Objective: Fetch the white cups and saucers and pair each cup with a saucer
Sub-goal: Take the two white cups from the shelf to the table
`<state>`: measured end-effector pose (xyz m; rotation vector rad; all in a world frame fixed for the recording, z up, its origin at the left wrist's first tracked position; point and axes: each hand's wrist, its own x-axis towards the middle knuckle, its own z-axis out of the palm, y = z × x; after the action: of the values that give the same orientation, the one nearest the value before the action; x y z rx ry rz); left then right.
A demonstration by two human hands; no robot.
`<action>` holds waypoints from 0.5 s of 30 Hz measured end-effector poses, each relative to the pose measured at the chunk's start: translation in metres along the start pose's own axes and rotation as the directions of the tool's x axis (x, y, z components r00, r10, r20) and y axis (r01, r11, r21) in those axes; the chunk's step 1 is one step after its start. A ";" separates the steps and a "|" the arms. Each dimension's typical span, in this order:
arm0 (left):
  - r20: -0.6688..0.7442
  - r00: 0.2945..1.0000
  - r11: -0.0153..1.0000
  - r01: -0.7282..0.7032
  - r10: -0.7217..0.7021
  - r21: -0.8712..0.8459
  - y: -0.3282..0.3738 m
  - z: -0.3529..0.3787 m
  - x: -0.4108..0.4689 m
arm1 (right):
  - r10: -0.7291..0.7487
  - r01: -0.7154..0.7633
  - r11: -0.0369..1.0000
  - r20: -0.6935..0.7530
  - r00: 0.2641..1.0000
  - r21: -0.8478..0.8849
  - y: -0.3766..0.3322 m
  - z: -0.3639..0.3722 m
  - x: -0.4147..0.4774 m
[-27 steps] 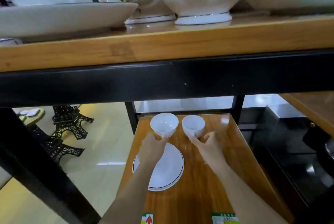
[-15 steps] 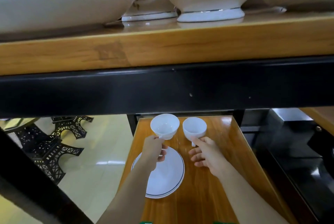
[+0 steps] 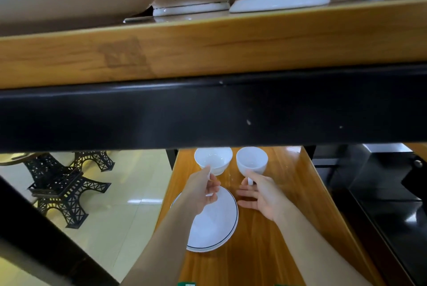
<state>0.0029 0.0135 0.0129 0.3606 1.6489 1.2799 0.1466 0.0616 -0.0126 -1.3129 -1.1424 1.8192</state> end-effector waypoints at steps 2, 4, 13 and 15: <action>-0.025 1.000 0.999 0.018 -0.019 -0.036 0.002 0.001 0.002 | -0.036 0.036 0.999 -0.076 0.996 0.003 0.002 0.001 0.002; -0.049 0.999 0.998 0.006 -0.009 -0.068 0.003 0.003 0.003 | -0.067 0.066 0.998 -0.136 0.989 -0.006 0.003 0.002 0.003; -0.110 0.977 0.982 -0.186 0.181 -0.030 0.003 0.000 -0.012 | -0.169 0.157 0.985 -0.243 0.955 -0.065 0.003 -0.009 -0.004; -0.112 0.963 0.969 -0.249 0.246 -0.010 0.006 -0.005 -0.022 | -0.208 0.197 0.978 -0.249 0.946 -0.068 -0.001 -0.011 -0.012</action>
<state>0.0079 -0.0028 0.0292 0.5020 1.7194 1.5279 0.1608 0.0548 -0.0079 -1.3551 -1.1338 1.4393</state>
